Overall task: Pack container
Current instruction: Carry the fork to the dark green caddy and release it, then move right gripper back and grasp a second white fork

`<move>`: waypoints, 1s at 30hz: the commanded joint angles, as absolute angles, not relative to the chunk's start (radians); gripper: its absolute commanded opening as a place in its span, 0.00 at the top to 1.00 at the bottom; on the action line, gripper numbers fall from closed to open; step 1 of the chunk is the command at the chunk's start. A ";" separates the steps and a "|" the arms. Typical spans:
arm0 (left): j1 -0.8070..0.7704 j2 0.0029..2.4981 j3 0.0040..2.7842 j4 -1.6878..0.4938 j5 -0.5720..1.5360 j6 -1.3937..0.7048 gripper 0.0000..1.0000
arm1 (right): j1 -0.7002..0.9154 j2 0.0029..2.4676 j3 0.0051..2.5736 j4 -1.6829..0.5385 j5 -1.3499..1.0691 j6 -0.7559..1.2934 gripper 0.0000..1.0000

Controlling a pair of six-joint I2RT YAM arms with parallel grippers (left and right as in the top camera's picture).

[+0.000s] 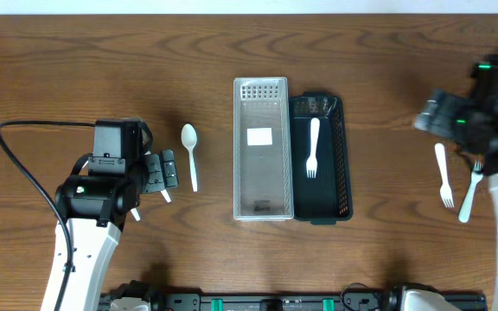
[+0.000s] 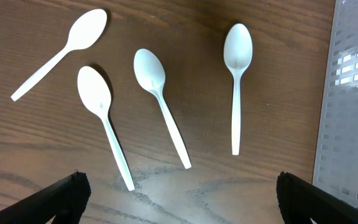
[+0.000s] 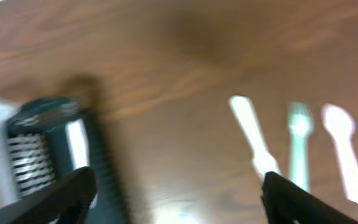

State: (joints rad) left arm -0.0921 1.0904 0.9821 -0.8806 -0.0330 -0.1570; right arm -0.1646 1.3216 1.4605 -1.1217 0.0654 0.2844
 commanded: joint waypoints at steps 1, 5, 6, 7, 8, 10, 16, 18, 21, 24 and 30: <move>-0.087 1.093 0.987 -0.883 -0.041 -0.154 0.02 | -0.299 1.359 1.412 -1.124 0.014 0.097 0.06; -0.087 1.093 0.987 -0.883 -0.041 -0.154 0.02 | -0.408 1.419 1.341 -1.099 0.020 -0.036 0.03; -0.087 1.093 0.987 -0.883 -0.041 -0.154 0.02 | -0.432 1.443 1.323 -1.086 0.020 -0.035 0.02; -0.087 1.093 0.987 -0.883 -0.041 -0.154 0.02 | -0.448 1.464 1.314 -1.079 0.020 -0.035 0.02; -0.087 1.093 0.987 -0.883 -0.041 -0.154 0.02 | -0.463 1.486 1.308 -1.076 0.019 -0.035 0.01; -0.087 1.093 0.987 -0.883 -0.041 -0.154 0.02 | -0.486 1.546 1.306 -1.078 0.019 -0.043 0.02; -0.087 1.093 0.987 -0.883 -0.041 -0.154 0.02 | -0.496 1.685 1.306 -1.037 0.019 -0.054 0.03; -0.087 1.093 0.987 -0.883 -0.041 -0.154 0.02 | -0.496 1.729 1.306 -1.030 0.019 -0.059 0.04; -0.087 1.093 0.987 -0.883 -0.041 -0.154 0.02 | -0.496 1.787 1.306 -1.023 0.019 -0.061 0.05; -0.087 1.093 0.987 -0.883 -0.041 -0.154 0.02 | -0.496 1.842 1.306 -1.016 0.019 -0.061 0.06; -0.087 1.093 0.987 -0.883 -0.041 -0.154 0.02 | -0.496 1.905 1.306 -0.999 0.019 -0.063 0.06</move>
